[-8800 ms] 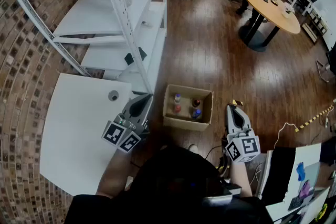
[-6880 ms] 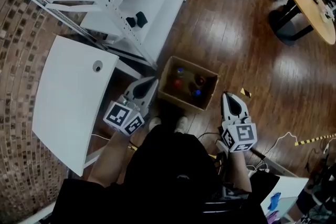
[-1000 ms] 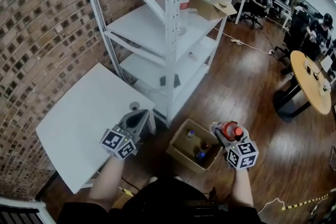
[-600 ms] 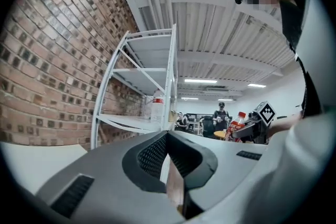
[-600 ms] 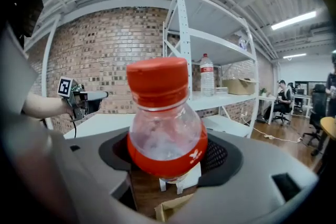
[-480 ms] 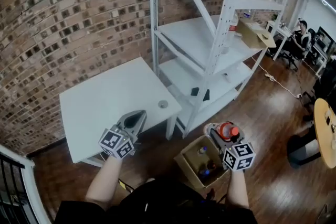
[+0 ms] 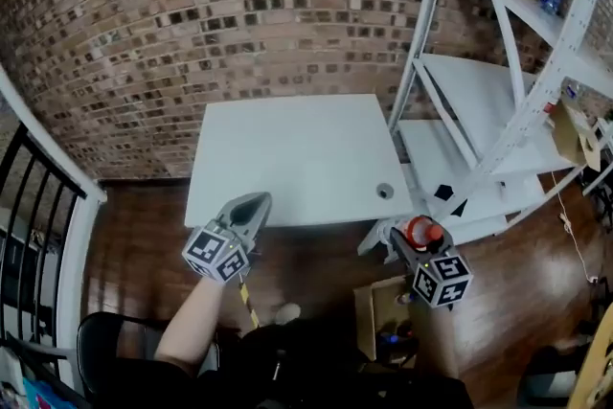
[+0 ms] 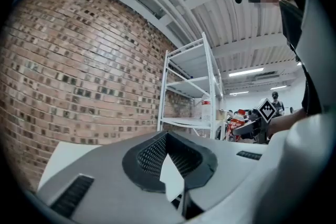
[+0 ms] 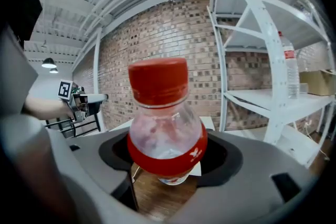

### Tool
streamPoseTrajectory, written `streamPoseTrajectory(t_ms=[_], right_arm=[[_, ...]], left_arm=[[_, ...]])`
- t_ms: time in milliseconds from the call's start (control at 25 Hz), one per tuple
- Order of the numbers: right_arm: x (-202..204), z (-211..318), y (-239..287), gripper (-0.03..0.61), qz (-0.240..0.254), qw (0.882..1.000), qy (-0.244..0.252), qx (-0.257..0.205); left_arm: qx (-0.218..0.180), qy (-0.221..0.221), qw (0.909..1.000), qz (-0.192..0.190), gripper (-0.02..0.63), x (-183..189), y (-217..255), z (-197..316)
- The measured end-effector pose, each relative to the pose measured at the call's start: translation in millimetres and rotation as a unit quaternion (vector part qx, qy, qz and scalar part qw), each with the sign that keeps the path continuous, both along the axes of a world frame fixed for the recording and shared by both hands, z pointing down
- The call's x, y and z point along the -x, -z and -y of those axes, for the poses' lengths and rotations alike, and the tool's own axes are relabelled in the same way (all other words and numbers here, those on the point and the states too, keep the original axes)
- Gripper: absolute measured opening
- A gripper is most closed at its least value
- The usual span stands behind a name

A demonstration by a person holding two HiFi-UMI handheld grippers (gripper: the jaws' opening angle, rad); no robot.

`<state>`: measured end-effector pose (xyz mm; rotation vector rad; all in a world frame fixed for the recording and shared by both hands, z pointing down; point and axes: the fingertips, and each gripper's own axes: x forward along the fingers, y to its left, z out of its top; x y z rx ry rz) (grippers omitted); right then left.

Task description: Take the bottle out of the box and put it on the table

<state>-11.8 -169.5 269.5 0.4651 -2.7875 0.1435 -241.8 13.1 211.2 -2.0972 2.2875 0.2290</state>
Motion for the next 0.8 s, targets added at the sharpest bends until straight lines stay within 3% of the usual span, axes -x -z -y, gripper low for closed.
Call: streamPoseTrajectory(t_ms=[200,360,560,800], right_arm=[[69,-33,-2,0.330,-0.009,0.996,0.086,0.000],[115,-57,0,0.330,-0.014,0.992,0.124,-0.013],[165,-79,15,0.330,-0.009,0.990,0.136,-0.026],[216,-94,24,0.330,-0.015,0.990,0.137,-0.038]], left_arm=[[-0.001,0.074,0.9972,-0.006,0.005,32,-7,-54],[-0.014,0.102,0.9947,-0.003,0.005,59,-8,-87],[-0.032,0.130,0.9910,-0.002,0.005,116,-4,-123],[-0.048,0.134,0.9898,-0.002,0.005,170,2,-139]])
